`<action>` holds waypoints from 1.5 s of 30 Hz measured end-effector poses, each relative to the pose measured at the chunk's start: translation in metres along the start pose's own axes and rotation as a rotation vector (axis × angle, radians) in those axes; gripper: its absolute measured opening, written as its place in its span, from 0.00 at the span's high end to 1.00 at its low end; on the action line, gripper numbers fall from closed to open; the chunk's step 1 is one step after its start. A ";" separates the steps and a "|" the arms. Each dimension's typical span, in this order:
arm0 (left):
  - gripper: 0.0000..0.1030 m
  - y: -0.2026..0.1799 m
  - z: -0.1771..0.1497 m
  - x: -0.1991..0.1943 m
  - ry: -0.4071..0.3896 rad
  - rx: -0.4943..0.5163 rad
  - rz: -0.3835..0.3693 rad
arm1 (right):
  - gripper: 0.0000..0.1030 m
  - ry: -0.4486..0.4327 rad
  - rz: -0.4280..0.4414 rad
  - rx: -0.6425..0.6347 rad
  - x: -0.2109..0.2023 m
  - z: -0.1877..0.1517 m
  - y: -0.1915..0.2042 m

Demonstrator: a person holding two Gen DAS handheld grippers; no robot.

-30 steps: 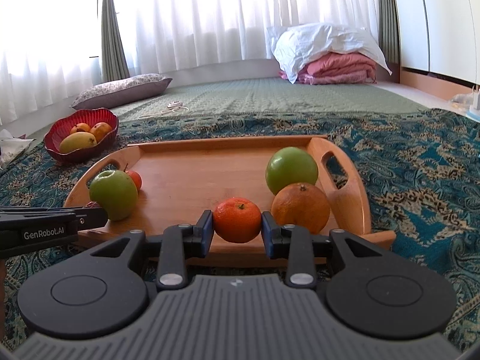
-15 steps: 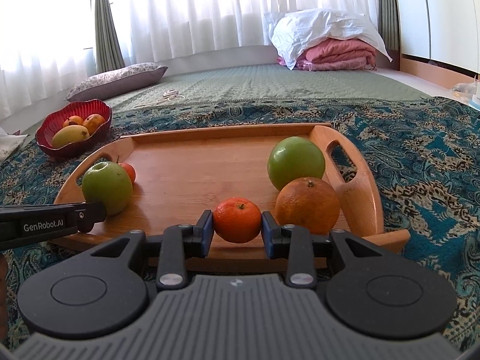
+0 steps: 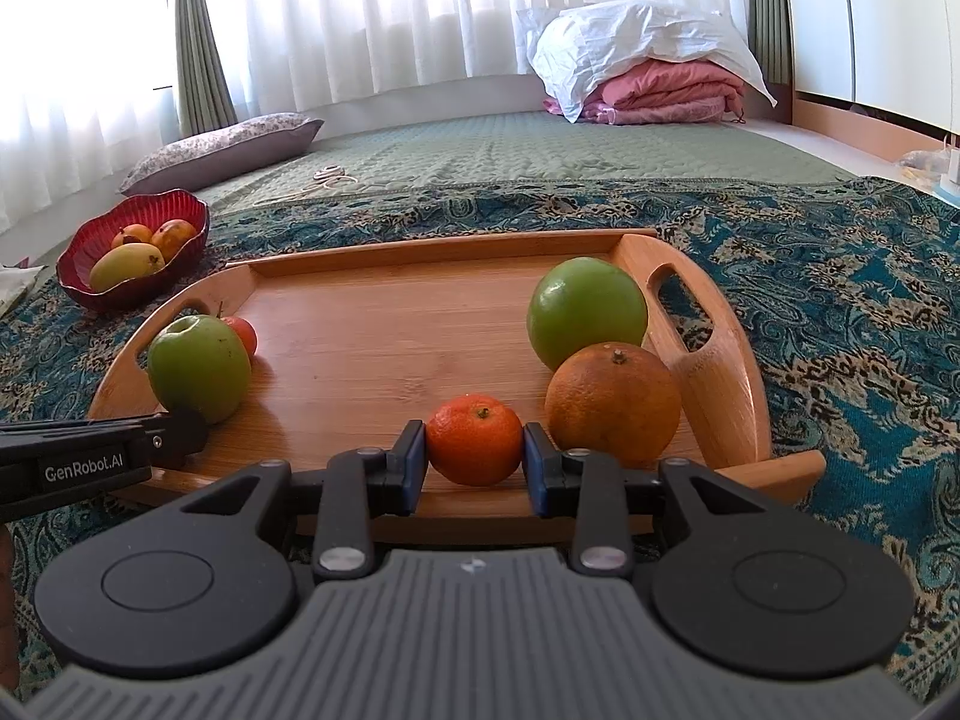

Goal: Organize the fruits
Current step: 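Carry the tangerine over the tray with the right tool while the left tool carries the date there, then lower the tangerine onto the tray and open the right tool while the left tool releases the date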

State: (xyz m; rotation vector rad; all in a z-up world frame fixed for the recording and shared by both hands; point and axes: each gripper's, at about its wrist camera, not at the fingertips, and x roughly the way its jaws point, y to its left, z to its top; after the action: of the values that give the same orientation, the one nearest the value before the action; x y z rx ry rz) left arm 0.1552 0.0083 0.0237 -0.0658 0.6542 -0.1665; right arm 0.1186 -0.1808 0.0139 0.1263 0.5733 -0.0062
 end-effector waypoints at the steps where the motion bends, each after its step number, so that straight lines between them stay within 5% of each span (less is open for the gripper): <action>1: 0.83 0.000 0.000 0.000 0.001 0.000 0.001 | 0.63 0.000 0.000 -0.001 0.000 0.000 0.000; 27: 0.81 -0.002 -0.004 -0.006 0.002 0.031 0.014 | 0.54 0.000 -0.004 -0.015 -0.005 0.000 0.005; 30: 0.72 -0.002 -0.005 -0.011 -0.001 0.036 0.010 | 0.43 -0.004 -0.004 -0.016 -0.010 0.000 0.004; 45: 0.48 -0.009 -0.021 -0.047 -0.033 0.087 -0.012 | 0.33 -0.067 0.037 -0.050 -0.047 -0.012 0.009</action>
State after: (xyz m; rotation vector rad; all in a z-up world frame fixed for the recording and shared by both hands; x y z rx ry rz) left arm 0.1042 0.0077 0.0362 0.0110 0.6131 -0.2047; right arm 0.0729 -0.1717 0.0299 0.0881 0.5033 0.0400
